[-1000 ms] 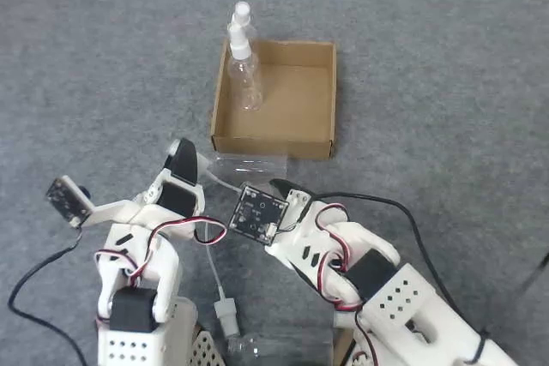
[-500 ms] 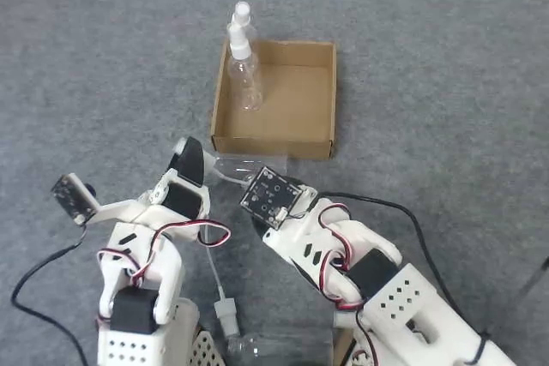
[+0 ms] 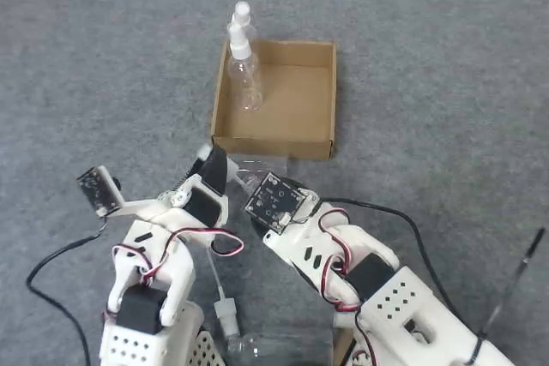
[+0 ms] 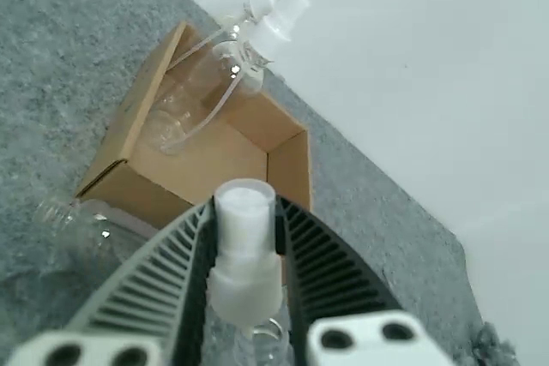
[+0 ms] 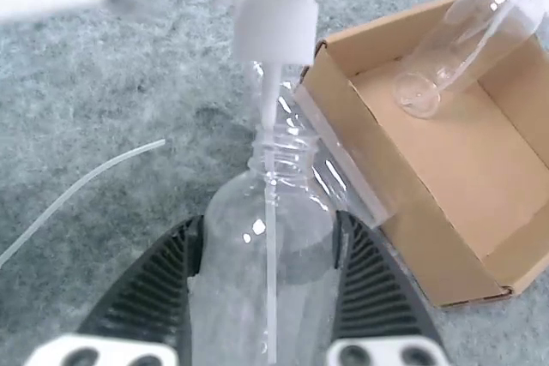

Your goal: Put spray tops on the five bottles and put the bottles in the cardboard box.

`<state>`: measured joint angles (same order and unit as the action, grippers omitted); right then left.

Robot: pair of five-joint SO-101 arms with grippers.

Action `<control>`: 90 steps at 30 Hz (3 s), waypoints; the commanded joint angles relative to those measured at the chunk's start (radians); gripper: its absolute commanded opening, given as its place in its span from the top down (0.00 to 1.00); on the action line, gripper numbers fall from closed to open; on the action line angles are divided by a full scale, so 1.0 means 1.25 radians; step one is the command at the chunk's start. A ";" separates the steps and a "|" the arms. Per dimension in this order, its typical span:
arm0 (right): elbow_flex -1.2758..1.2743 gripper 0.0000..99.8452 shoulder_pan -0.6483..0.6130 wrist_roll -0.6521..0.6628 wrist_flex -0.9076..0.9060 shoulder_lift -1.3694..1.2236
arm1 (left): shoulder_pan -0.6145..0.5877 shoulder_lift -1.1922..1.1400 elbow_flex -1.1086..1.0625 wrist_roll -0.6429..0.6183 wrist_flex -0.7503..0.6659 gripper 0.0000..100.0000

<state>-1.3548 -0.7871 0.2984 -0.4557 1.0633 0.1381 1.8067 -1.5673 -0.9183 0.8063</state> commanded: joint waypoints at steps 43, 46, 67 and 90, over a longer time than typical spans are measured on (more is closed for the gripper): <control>0.007 0.99 0.019 -0.006 0.080 0.039 | 0.119 0.014 0.012 0.087 0.112 0.67; 0.006 0.99 0.019 -0.006 0.082 0.039 | 0.119 0.014 0.028 0.087 0.114 0.67; 0.006 0.99 0.020 -0.006 0.082 0.039 | -0.033 0.015 0.074 0.036 0.081 0.67; -0.016 0.99 0.020 -0.011 0.206 0.046 | -0.196 0.014 0.074 -0.060 0.016 0.67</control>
<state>-1.3779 -0.7825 0.2969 -0.2670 1.0787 -0.0997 1.8067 -1.5275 -0.9751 0.8677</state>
